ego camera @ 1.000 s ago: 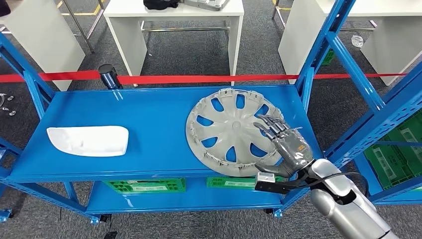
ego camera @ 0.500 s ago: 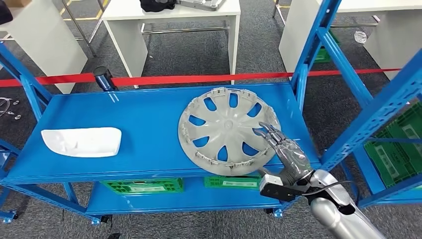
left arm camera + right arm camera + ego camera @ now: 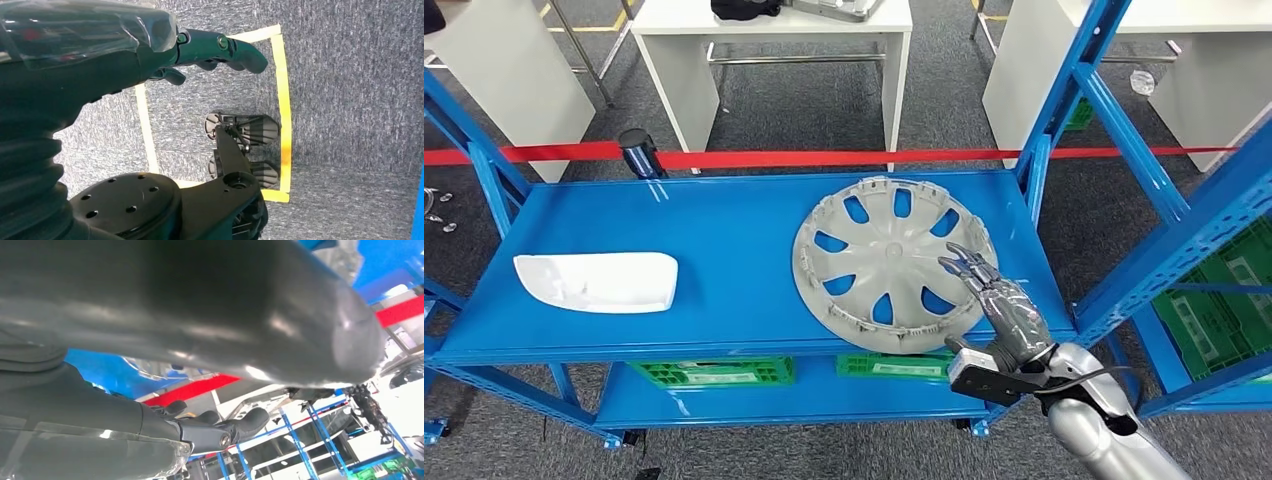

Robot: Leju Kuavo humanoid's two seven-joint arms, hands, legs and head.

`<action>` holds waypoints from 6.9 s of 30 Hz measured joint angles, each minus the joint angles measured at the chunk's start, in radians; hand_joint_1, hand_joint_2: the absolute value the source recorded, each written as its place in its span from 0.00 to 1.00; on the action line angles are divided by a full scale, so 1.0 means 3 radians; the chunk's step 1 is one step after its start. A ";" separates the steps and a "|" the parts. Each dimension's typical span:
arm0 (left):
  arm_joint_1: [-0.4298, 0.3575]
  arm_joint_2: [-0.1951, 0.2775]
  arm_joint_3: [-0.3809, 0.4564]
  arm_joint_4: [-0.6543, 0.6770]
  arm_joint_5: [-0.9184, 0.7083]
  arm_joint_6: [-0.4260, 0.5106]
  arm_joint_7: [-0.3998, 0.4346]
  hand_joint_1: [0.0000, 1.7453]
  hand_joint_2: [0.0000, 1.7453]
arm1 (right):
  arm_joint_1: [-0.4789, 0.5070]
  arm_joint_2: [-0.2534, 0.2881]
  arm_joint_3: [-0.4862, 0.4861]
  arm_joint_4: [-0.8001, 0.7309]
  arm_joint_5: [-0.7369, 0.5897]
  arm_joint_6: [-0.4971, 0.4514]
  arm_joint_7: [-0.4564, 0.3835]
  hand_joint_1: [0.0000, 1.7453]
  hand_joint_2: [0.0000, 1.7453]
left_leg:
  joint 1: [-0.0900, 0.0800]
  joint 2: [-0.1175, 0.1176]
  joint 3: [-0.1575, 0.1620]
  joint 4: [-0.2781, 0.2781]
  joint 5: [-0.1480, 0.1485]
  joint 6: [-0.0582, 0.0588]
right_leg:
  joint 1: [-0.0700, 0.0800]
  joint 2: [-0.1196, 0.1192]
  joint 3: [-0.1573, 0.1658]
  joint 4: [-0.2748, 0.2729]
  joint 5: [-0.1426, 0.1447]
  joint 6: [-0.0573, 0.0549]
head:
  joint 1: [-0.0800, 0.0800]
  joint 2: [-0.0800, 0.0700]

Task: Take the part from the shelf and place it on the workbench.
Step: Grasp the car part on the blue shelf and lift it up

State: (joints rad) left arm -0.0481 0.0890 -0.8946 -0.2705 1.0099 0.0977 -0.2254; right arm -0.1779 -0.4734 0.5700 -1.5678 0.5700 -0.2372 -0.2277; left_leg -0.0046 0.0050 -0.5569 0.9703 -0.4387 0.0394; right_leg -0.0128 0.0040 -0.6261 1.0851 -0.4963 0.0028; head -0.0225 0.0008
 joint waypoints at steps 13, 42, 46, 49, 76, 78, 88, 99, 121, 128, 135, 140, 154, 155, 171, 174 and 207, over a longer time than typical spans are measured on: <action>-0.0002 -0.0013 -0.0022 0.0000 0.0006 0.0029 0.0005 0.00 1.00 | 0.0117 0.0122 -0.0272 -0.0038 -0.1821 0.0880 0.0099 0.00 0.00 | -0.0009 -0.0019 -0.0059 0.0119 -0.0064 -0.0088 | -0.0037 -0.0001 0.0138 -0.0224 0.0101 0.0008 | 0.0002 0.0000; -0.0016 -0.0056 -0.0083 0.0004 0.0008 0.0313 0.0109 0.00 0.00 | 0.0258 0.0090 -0.0403 -0.0102 -0.1687 0.0859 -0.0093 0.00 0.00 | -0.0042 -0.0025 -0.0042 0.0079 -0.0030 -0.0047 | -0.0014 -0.0006 0.0156 -0.0256 0.0114 0.0034 | -0.0002 0.0000; -0.0016 -0.0057 -0.0084 0.0005 0.0011 0.0338 0.0168 0.00 0.00 | 0.0257 0.0088 -0.0407 -0.0102 -0.1736 0.0866 -0.0072 0.00 0.25 | -0.0016 -0.0022 -0.0140 0.0275 -0.0161 -0.0117 | -0.0044 0.0000 0.0157 -0.0267 0.0137 -0.0037 | -0.0011 0.0000; -0.0013 -0.0055 -0.0084 0.0005 0.0011 0.0347 0.0183 0.00 0.00 | 0.0257 0.0088 -0.0404 -0.0100 -0.1751 0.0868 -0.0056 0.00 1.00 | 0.0022 -0.0021 -0.0437 0.0914 -0.0461 -0.0174 | -0.0039 0.0000 0.0149 -0.0265 0.0139 -0.0053 | -0.0020 0.0000; -0.0042 -0.0027 -0.0177 0.0005 0.0036 0.0283 0.0224 0.00 0.00 | 0.0065 -0.0120 -0.0105 -0.0065 -0.0296 0.0369 0.0137 0.00 1.00 | 0.0011 -0.0020 -0.0093 0.0196 -0.0126 -0.0128 | -0.0041 -0.0006 0.0127 -0.0263 0.0159 -0.0016 | -0.0003 0.0000; -0.0046 -0.0020 -0.0178 0.0005 0.0050 0.0284 0.0222 0.00 0.00 | 0.0033 -0.0141 -0.0074 -0.0063 -0.0217 0.0358 0.0142 0.00 1.00 | 0.0028 -0.0020 -0.0265 0.0567 -0.0326 -0.0167 | -0.0044 -0.0006 0.0125 -0.0264 0.0162 -0.0037 | -0.0016 0.0000; -0.0063 0.0002 -0.0180 0.0005 0.0054 0.0267 0.0216 0.00 0.00 | -0.0040 -0.0227 0.0099 -0.0054 0.0075 0.0409 0.0191 0.00 1.00 | -0.0003 -0.0016 -0.0023 0.0090 -0.0087 -0.0078 | -0.0015 0.0003 0.0119 -0.0268 0.0177 -0.0006 | -0.0016 0.0000; -0.0073 -0.0009 -0.0182 0.0005 0.0050 0.0244 0.0213 0.00 0.00 | -0.0137 -0.0367 0.0425 -0.0045 0.0299 0.0347 0.0151 0.00 1.00 | 0.0020 -0.0019 0.0022 0.0003 -0.0010 -0.0018 | -0.0050 -0.0015 -0.0111 0.0226 -0.0001 0.0109 | -0.0004 0.0000; -0.0117 -0.0013 -0.0258 0.0005 -0.0068 0.0274 0.0205 0.00 0.00 | -0.0145 -0.0046 0.1007 0.0294 0.0778 -0.0036 0.0326 0.00 1.00 | -0.0004 -0.0015 -0.0015 0.0057 -0.0051 -0.0041 | -0.0028 0.0004 0.0089 -0.0214 0.0144 0.0026 | -0.0016 0.0000; -0.0121 -0.0039 -0.0263 0.0005 -0.0084 0.0254 0.0207 0.00 0.00 | -0.0165 0.0118 0.1062 0.0462 0.0840 -0.0162 0.0334 0.00 1.00 | -0.0006 -0.0013 -0.0010 0.0030 -0.0012 -0.0007 | -0.0020 -0.0004 -0.0259 0.0571 -0.0163 0.0032 | -0.0004 0.0000; -0.0117 -0.0051 -0.0264 0.0005 -0.0093 0.0202 0.0161 0.00 0.00 | -0.0281 0.0347 0.1073 0.0551 0.0771 -0.0422 0.0313 0.00 1.00 | -0.0019 -0.0019 -0.0063 0.0108 -0.0046 -0.0085 | -0.0011 0.0003 0.0133 -0.0222 0.0107 -0.0013 | -0.0008 0.0000; -0.0111 -0.0066 -0.0264 0.0006 -0.0118 0.0161 0.0127 0.00 0.00 | -0.0358 0.0564 0.1053 0.0573 0.0724 -0.0573 0.0315 0.00 1.00 | 0.0019 -0.0020 -0.0389 0.0791 -0.0397 -0.0176 | -0.0031 0.0006 0.0136 -0.0229 0.0116 -0.0069 | -0.0022 0.0000; -0.0097 -0.0066 -0.0265 0.0024 -0.0125 0.0121 0.0096 0.00 0.00 | -0.0472 0.0738 0.0978 0.0624 0.0682 -0.0655 0.0319 0.00 1.00 | 0.0013 -0.0011 -0.0034 0.0013 0.0021 -0.0015 | 0.0011 0.0008 -0.0052 0.0125 -0.0056 -0.0031 | -0.0009 0.0000; -0.0097 -0.0067 -0.0265 0.0025 -0.0125 0.0121 0.0092 0.00 0.00 | -0.0478 0.0738 0.0972 0.0635 0.0676 -0.0660 0.0319 0.00 1.00 | 0.0015 -0.0010 -0.0038 0.0012 0.0024 -0.0009 | 0.0011 0.0008 -0.0156 0.0350 -0.0147 -0.0038 | -0.0007 0.0000; -0.0086 -0.0080 -0.0261 0.0033 -0.0116 0.0097 0.0076 0.00 0.00 | -0.0682 0.0725 0.1045 0.1109 0.0772 -0.0520 0.0314 0.00 1.00 | 0.0045 -0.0020 -0.0456 0.0874 -0.0406 -0.0190 | -0.0037 0.0003 0.0127 -0.0229 0.0124 -0.0056 | -0.0025 0.0000; -0.0078 -0.0079 -0.0261 0.0033 -0.0116 0.0097 0.0086 0.00 0.00 | -0.0727 0.0724 0.1047 0.1199 0.0774 -0.0525 0.0329 0.00 1.00 | 0.0052 -0.0020 -0.0509 0.0958 -0.0338 -0.0186 | -0.0032 0.0005 0.0130 -0.0228 0.0123 -0.0056 | -0.0025 0.0000; -0.0067 -0.0066 -0.0229 0.0045 -0.0114 0.0124 0.0088 0.00 0.00 | -0.1033 0.0703 0.0997 0.1681 0.0948 -0.0515 0.0429 0.00 1.00 | 0.0042 -0.0022 -0.0232 0.0402 -0.0080 -0.0147 | -0.0020 0.0013 0.0127 -0.0229 0.0138 -0.0053 | -0.0038 0.0000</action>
State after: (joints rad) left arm -0.0682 0.0691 -0.9633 -0.2569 0.9755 0.1349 -0.1989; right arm -0.4877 -0.2626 0.8693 -1.0635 0.8544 -0.3918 -0.0990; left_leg 0.0080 -0.0016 -0.6266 1.0910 -0.4626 -0.0047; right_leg -0.0188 0.0080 -0.5881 1.0164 -0.4549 -0.0131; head -0.0338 0.0008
